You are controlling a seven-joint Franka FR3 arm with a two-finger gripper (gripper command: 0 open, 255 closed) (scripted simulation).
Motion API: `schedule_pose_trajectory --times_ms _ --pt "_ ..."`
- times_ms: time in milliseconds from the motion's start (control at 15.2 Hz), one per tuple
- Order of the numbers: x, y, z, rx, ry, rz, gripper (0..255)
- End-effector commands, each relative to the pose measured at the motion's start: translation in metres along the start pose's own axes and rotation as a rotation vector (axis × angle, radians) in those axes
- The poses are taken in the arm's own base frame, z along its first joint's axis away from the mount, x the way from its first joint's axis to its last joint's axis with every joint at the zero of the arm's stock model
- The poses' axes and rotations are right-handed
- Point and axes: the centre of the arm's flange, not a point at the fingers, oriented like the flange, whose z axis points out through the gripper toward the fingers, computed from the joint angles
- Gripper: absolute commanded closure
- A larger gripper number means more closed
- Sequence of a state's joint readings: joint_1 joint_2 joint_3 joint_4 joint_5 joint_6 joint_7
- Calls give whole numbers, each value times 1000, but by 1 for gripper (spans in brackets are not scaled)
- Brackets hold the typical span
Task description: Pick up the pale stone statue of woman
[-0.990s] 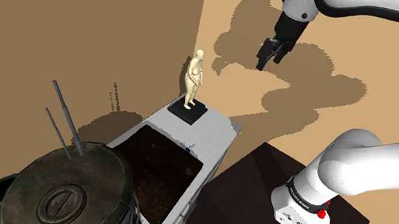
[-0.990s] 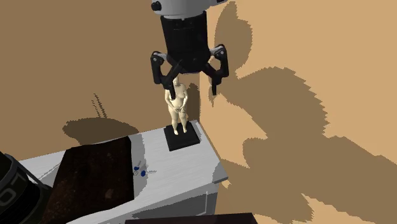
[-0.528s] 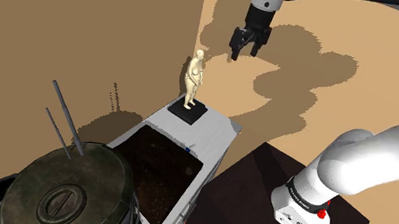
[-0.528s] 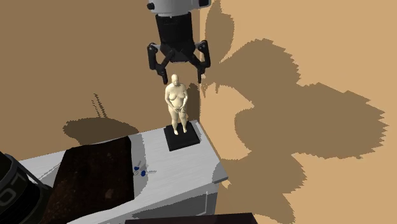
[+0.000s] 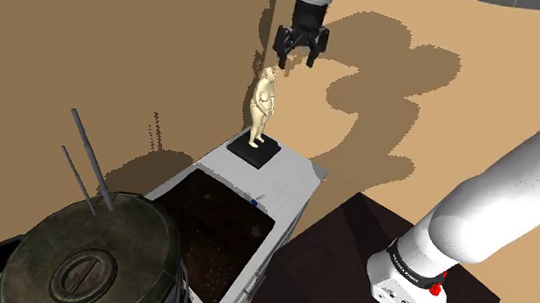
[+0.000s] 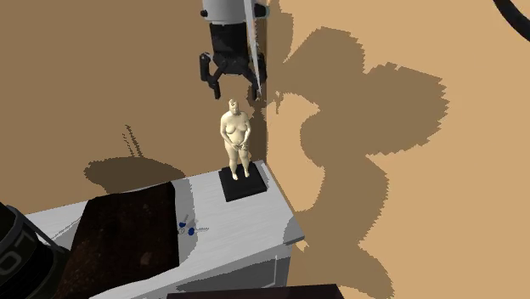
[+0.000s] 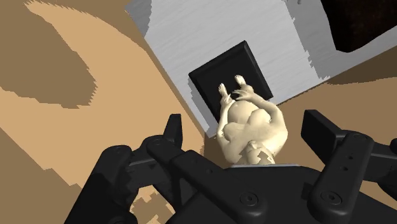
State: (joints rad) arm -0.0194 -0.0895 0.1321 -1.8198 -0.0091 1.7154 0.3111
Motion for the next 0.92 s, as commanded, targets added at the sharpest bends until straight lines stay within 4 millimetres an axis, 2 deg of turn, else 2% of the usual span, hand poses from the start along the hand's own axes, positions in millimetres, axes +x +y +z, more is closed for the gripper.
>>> schedule_pose_trajectory --times_ms 0,264,330,858 --pt "26 -9 5 8 -17 27 0" --pt "80 -24 15 24 -49 79 0" --pt "86 -26 16 26 -53 85 0" --pt "86 -27 56 26 -53 85 0"
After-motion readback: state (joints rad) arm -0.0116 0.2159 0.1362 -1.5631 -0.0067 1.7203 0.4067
